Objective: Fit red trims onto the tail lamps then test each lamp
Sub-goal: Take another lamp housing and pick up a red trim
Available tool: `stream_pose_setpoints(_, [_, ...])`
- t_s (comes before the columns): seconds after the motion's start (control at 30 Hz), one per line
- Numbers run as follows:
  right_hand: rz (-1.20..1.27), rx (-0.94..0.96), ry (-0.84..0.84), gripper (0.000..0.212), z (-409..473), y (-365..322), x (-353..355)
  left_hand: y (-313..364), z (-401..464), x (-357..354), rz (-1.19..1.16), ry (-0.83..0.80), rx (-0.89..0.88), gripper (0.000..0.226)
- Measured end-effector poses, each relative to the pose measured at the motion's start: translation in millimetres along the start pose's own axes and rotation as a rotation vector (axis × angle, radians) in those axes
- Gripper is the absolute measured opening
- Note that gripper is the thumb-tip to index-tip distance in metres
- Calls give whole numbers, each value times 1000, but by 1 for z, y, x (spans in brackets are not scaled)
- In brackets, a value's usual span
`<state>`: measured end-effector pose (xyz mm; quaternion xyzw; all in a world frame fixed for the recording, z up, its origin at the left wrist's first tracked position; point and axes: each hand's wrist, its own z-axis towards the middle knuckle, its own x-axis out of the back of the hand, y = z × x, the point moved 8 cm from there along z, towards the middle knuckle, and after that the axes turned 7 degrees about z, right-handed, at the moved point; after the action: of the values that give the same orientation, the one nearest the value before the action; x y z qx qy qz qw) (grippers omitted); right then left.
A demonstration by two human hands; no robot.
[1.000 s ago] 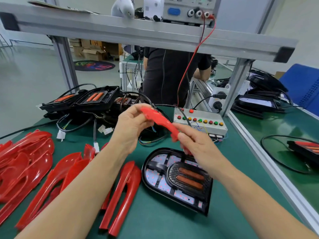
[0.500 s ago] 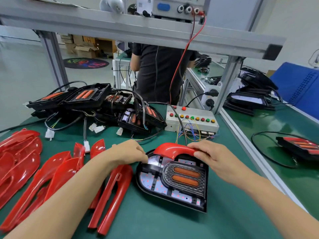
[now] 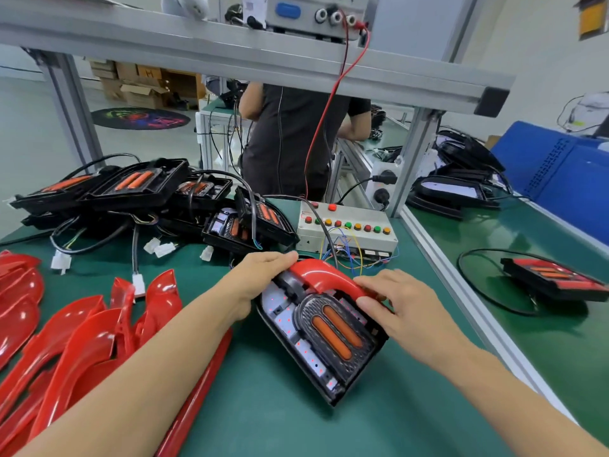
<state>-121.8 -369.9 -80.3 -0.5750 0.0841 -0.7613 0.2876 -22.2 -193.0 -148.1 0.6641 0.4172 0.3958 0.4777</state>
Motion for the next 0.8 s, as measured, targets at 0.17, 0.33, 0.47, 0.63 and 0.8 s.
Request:
stream_pose_setpoints(0.17, [77,-2,76,25,-7,-6,3,13,11,-3,93,29,-15,36])
stream_pose_setpoints(0.33, [-9,40,74,28,-14,-19,-3,24,18,-8,207,24,-47,46])
stream_pose_setpoints(0.47, [14,-1,57,31,-14,-16,-4,26,17,-12,252,-15,-83,54])
stream_pose_setpoints(0.63, [69,-41,111,28,-13,-7,-4,33,8,-13,202,-82,-177,45])
stream_pose_setpoints(0.8, [653,-496,-81,38,-16,28,-32,27,7,-7,140,-111,-148,50])
